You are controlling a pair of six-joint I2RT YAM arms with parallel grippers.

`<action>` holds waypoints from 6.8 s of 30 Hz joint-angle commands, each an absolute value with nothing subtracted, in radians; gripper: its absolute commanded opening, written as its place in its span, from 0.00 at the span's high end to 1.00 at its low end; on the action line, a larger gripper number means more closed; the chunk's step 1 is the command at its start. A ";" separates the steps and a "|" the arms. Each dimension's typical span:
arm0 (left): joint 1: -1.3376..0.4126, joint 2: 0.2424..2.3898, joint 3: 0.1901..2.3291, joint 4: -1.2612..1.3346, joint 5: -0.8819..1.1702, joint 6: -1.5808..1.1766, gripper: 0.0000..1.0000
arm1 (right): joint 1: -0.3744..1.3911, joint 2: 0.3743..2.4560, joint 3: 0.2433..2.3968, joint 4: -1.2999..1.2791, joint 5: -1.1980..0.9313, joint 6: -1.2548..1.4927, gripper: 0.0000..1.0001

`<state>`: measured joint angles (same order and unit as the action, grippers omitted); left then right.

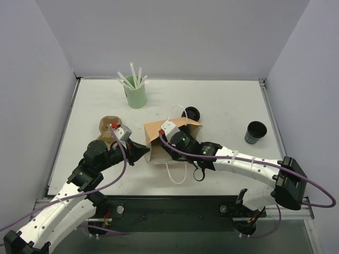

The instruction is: Pack the takeout coffee

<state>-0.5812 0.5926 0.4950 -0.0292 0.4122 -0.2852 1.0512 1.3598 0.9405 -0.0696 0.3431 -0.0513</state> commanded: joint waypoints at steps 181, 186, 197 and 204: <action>-0.584 0.670 0.672 -0.152 0.350 -0.549 1.00 | 1.221 1.388 1.097 -0.215 0.729 0.472 0.09; -0.584 0.666 0.666 -0.152 0.351 -0.551 1.00 | 1.216 1.423 1.097 -0.207 0.718 0.497 0.03; -0.584 0.666 0.666 -0.144 0.356 -0.557 1.00 | 1.172 1.440 1.083 -0.218 0.693 0.558 0.00; -0.584 0.660 0.669 -0.152 0.351 -0.555 1.00 | 1.147 1.454 1.083 -0.219 0.667 0.546 0.00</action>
